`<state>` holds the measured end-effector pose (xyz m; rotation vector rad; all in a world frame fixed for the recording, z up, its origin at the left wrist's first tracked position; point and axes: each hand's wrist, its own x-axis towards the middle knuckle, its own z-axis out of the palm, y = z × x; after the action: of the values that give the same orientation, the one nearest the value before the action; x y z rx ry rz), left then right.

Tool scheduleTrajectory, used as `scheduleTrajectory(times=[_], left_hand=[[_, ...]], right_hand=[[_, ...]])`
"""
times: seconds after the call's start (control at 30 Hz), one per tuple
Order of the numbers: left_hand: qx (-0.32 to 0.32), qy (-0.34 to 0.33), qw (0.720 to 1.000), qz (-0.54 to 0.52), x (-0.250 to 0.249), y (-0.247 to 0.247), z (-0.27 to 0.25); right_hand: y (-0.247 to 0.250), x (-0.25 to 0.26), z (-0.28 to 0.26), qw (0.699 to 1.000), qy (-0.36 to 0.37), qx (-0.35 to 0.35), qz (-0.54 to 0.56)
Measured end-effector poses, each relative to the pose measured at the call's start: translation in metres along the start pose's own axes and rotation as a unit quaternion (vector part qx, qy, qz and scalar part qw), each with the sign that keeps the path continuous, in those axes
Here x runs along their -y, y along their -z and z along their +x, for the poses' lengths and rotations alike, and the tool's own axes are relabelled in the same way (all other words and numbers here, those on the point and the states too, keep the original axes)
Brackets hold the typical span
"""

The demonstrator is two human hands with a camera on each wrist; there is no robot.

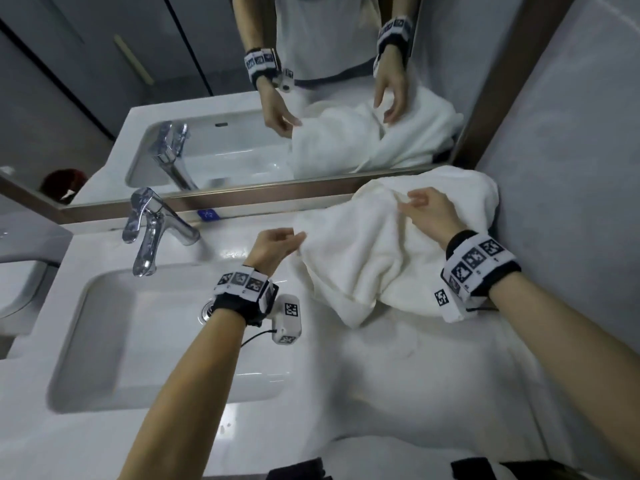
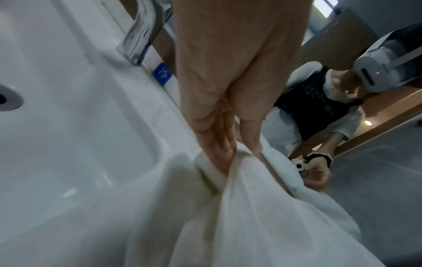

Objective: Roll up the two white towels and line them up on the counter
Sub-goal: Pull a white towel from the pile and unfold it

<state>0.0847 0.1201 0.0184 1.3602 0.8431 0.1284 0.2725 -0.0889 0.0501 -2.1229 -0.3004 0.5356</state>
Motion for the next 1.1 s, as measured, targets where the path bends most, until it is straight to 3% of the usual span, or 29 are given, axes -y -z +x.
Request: scheduleTrajectory(times=[0.17,0.43,0.5,0.53,0.6,0.67,0.77,0.83,0.97,1.1], left_hand=[[0.018,0.100,0.995,-0.002,0.030,-0.010,0.002],[0.022,0.108,0.994,-0.010,0.029,-0.023,0.005],[0.020,0.086,0.995,-0.045,0.024,-0.017,0.003],[0.021,0.069,0.995,-0.071,0.021,-0.012,0.002],[0.034,0.032,0.991,-0.124,0.011,0.000,-0.004],[0.044,0.014,0.987,-0.154,0.000,0.007,-0.010],[0.031,0.028,0.993,-0.110,-0.008,0.005,-0.020],[0.024,0.055,0.997,-0.058,-0.005,-0.004,-0.029],[0.037,0.075,0.996,0.038,0.014,-0.017,-0.043],[-0.003,0.026,1.000,-0.004,0.021,-0.016,-0.047]], right_hand=[[-0.011,-0.016,-0.017,0.996,0.015,0.030,-0.085],[-0.030,-0.002,-0.007,0.980,0.031,-0.014,-0.195],[-0.025,-0.001,-0.004,0.994,0.007,0.014,-0.111],[-0.020,0.000,-0.005,0.999,-0.016,0.048,-0.013],[-0.011,0.003,-0.012,0.971,-0.056,0.115,0.201],[-0.003,0.004,-0.021,0.936,-0.084,0.167,0.299],[-0.002,0.003,-0.034,0.905,-0.128,0.260,0.312],[-0.006,-0.001,-0.040,0.906,-0.156,0.285,0.270],[-0.014,-0.015,-0.045,0.943,-0.136,0.209,0.220],[-0.013,-0.022,-0.050,0.946,-0.076,0.173,0.264]])
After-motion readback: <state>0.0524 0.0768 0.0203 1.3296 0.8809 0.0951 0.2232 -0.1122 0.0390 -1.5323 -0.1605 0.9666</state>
